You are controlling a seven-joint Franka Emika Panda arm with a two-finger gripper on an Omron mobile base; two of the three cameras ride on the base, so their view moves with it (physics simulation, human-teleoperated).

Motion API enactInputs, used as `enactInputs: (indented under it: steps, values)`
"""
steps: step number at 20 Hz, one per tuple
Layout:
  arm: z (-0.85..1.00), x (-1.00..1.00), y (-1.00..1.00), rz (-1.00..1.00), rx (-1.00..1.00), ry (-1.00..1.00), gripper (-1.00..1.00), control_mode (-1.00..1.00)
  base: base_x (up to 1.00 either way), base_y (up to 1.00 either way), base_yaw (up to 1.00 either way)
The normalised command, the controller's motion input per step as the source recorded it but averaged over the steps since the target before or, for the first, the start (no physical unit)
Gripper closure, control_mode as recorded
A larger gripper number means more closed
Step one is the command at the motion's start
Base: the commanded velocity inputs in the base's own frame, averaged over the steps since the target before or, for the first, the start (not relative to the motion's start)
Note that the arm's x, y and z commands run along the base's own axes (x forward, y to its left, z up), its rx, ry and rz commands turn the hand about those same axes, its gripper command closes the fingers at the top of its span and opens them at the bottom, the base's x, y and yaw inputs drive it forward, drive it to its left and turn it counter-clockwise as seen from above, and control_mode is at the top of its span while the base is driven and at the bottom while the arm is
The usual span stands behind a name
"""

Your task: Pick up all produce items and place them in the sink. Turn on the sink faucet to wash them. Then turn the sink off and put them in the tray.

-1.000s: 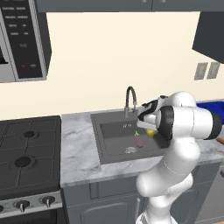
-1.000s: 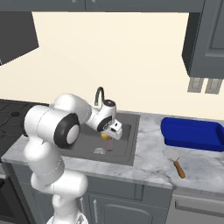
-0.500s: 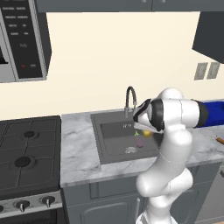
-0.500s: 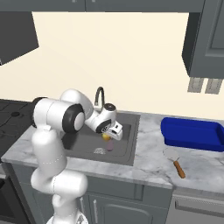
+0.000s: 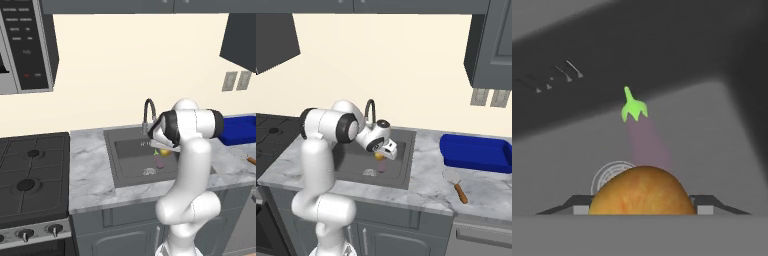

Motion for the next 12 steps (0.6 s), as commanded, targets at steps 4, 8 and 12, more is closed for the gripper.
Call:
enactInputs:
  steps: [4,8,12]
  values:
    - [-0.23,0.33,0.0,-0.03,0.0,0.0,1.0,-1.0,0.0,0.0,0.0]
    - [-0.21,0.19,0.0,-0.06,0.0,0.0,1.0,-1.0,0.0,0.0,0.0]
    - [-0.13,0.0,-0.03,-0.09,0.0,0.0,1.0,-1.0,0.0,0.0,0.0]
